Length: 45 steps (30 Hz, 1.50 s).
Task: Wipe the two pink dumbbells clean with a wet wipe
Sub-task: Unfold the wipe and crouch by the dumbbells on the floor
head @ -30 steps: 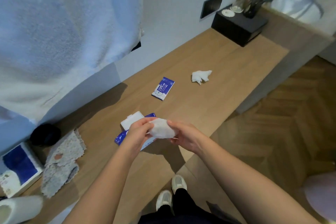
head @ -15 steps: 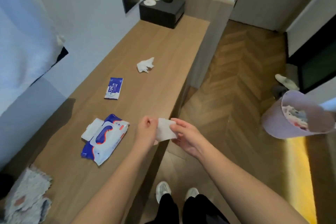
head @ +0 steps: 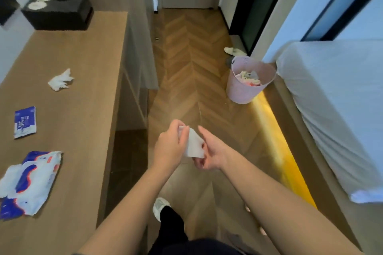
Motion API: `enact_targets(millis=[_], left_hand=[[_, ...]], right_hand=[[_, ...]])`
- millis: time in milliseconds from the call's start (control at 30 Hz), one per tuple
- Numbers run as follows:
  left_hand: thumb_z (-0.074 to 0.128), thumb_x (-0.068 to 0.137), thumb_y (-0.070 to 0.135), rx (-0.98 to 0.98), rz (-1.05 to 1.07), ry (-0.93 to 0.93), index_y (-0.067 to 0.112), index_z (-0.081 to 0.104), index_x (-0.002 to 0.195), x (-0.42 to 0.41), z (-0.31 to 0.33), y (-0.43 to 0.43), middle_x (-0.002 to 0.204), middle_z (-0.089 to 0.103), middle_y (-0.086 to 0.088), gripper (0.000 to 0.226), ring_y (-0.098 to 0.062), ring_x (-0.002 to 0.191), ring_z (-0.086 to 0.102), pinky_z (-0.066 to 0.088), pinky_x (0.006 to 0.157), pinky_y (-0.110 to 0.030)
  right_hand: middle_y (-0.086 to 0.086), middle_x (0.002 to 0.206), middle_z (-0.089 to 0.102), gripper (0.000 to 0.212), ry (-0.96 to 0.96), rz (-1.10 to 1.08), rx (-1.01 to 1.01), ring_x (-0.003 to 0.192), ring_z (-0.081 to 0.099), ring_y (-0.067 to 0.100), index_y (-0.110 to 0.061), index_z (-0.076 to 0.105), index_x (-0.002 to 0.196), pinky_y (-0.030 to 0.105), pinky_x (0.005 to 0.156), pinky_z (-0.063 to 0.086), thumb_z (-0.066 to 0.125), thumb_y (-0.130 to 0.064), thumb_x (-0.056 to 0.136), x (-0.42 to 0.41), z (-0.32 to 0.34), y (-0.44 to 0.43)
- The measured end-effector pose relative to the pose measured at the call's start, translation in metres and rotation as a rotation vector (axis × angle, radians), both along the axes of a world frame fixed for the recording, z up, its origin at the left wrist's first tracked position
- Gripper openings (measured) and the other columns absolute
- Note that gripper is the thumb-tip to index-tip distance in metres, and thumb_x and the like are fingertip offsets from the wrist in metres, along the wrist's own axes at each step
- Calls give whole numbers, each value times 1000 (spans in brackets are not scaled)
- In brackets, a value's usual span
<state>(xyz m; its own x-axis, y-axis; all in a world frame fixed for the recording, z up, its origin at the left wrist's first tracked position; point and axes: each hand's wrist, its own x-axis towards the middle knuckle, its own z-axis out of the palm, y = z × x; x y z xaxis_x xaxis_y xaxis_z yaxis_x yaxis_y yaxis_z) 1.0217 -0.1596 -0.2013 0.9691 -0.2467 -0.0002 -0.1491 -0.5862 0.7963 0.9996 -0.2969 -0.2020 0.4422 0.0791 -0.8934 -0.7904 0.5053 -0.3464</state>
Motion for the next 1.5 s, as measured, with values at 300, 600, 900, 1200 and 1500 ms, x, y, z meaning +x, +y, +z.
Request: enact_targets(millis=[300,600,900,1200,1500], left_hand=[[42,93,44,-84,-299,192,28,49,80,-162,-22,-148,68,59,9,21,-2,64,54,44,59,-35],[42,101,35,7,-572,188,26,47,85,-247,-25,-231,76,61,-2,19,-26,77,59,48,66,-43],[37,103,35,38,-587,264,22,49,97,-240,-42,-326,84,61,-1,19,-24,81,60,49,69,-41],[34,106,37,120,-553,319,17,49,105,-200,-44,-425,92,60,-2,25,-19,85,59,42,57,-30],[33,106,35,67,-409,334,18,48,102,-201,-59,-519,89,58,3,24,-18,84,59,51,63,-38]], right_hand=[[5,96,67,46,14,-275,-683,88,65,19,-19,63,101,28,68,50,46,-61,95,-202,-8,-121],[12,111,67,54,33,-501,-585,111,63,30,-16,65,103,51,104,47,42,-65,95,-324,-10,-186],[6,89,62,38,91,-509,-828,74,59,13,-18,61,87,20,55,42,43,-48,102,-314,-31,-261],[-8,73,52,33,41,-333,-1028,64,50,4,-26,53,74,12,48,32,49,-45,100,-273,-32,-366],[-6,70,51,35,-97,-236,-985,61,47,6,-23,53,73,19,53,33,46,-42,102,-266,-42,-476]])
